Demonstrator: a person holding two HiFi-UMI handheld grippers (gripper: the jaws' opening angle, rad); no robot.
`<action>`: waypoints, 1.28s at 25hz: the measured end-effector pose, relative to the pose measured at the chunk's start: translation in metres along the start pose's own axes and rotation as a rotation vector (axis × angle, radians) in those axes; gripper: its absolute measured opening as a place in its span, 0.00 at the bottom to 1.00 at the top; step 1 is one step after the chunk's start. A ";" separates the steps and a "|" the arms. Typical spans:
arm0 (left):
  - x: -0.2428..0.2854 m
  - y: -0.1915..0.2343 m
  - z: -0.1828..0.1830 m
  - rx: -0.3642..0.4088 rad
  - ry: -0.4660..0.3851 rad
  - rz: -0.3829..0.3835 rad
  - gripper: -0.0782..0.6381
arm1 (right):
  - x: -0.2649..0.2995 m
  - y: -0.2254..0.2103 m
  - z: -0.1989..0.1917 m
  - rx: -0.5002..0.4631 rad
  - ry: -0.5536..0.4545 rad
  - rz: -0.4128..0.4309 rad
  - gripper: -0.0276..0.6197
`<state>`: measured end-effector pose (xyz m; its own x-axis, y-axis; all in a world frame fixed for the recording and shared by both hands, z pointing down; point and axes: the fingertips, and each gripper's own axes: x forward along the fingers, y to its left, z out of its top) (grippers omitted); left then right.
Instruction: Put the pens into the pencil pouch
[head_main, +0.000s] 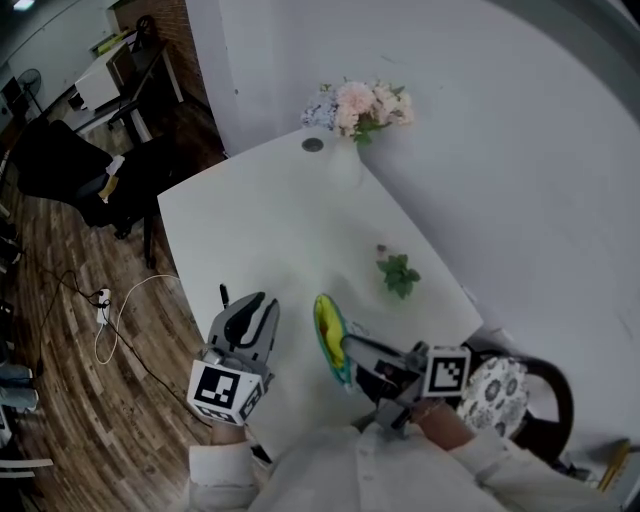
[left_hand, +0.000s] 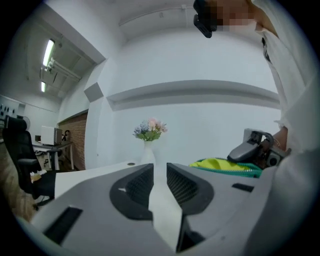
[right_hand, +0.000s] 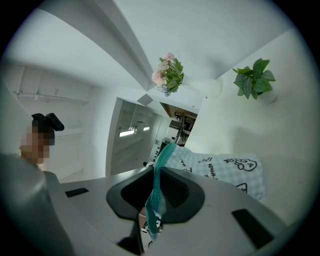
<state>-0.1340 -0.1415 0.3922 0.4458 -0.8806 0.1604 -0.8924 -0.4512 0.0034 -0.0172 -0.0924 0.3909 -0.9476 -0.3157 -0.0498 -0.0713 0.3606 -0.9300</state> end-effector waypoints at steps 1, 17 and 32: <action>-0.003 0.007 -0.004 0.009 0.009 0.025 0.20 | 0.000 0.000 0.000 -0.002 -0.001 -0.001 0.11; -0.016 0.115 -0.115 0.056 0.450 0.338 0.20 | 0.005 -0.015 0.003 0.021 -0.012 -0.043 0.11; -0.001 0.140 -0.180 0.038 0.725 0.308 0.25 | 0.011 -0.027 0.006 0.037 -0.013 -0.079 0.11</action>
<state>-0.2725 -0.1776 0.5704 0.0105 -0.6586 0.7524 -0.9595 -0.2184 -0.1778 -0.0242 -0.1110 0.4134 -0.9352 -0.3535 0.0198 -0.1338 0.3012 -0.9441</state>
